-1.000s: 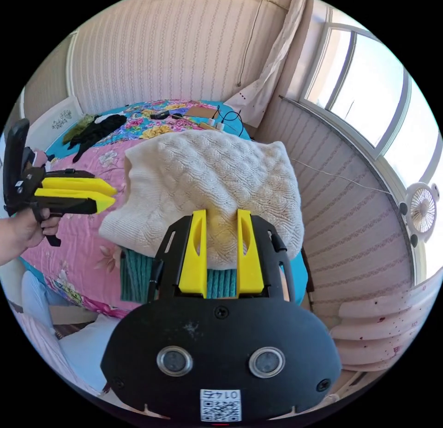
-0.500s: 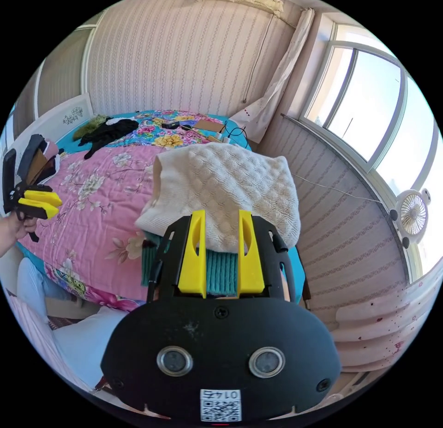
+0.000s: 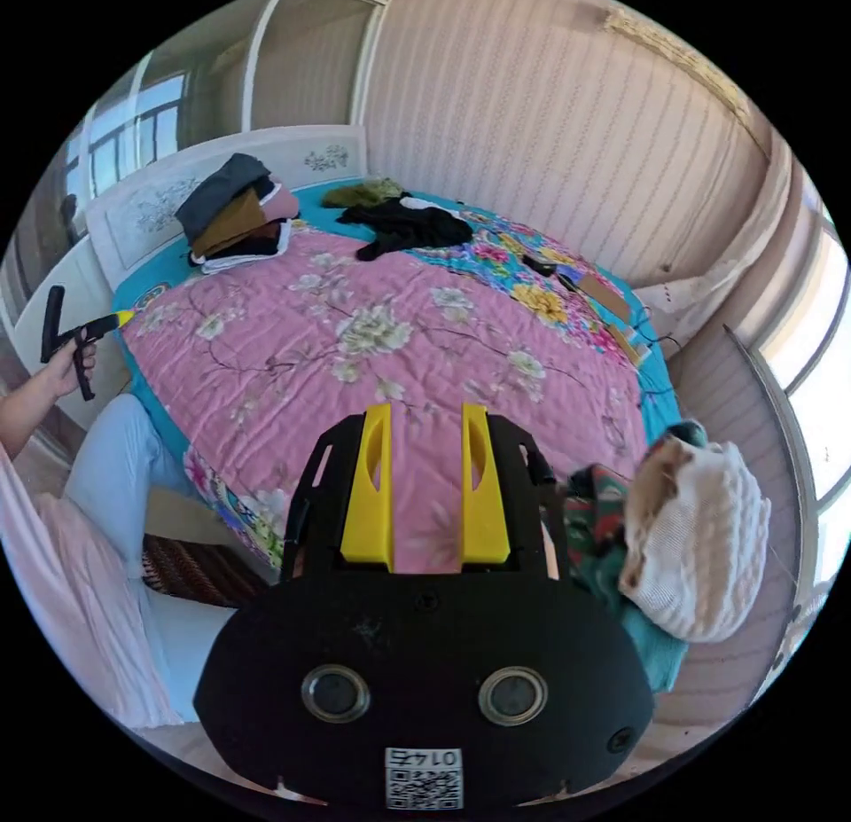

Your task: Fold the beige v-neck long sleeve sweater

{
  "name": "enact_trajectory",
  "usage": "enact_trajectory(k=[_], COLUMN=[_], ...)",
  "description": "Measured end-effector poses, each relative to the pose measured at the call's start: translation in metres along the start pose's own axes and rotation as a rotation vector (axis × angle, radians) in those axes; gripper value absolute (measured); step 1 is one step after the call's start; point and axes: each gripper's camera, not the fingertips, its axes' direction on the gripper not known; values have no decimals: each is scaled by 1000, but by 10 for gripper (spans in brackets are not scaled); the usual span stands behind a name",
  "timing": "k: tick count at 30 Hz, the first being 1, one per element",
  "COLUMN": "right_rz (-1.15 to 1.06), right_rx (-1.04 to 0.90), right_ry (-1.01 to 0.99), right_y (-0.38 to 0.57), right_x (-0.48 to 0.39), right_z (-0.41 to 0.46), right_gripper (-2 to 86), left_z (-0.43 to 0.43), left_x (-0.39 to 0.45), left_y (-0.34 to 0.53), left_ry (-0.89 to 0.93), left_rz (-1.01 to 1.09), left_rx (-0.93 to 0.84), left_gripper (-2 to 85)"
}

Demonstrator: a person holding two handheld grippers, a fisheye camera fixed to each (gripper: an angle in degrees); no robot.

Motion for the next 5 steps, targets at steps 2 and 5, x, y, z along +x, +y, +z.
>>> enact_trajectory(k=[2, 5], right_rz=[-94, -217], right_rx=[-46, -100], right_ry=[-161, -389], right_y=[-41, -111], right_x=[-41, -111], right_z=[35, 85], right_gripper=[131, 153], left_z=[-16, -38], left_x=[-37, -103], left_y=[-22, -63], left_ry=[-84, -142], left_rz=[2, -54], left_rx=[-1, 23], left_gripper=[83, 104])
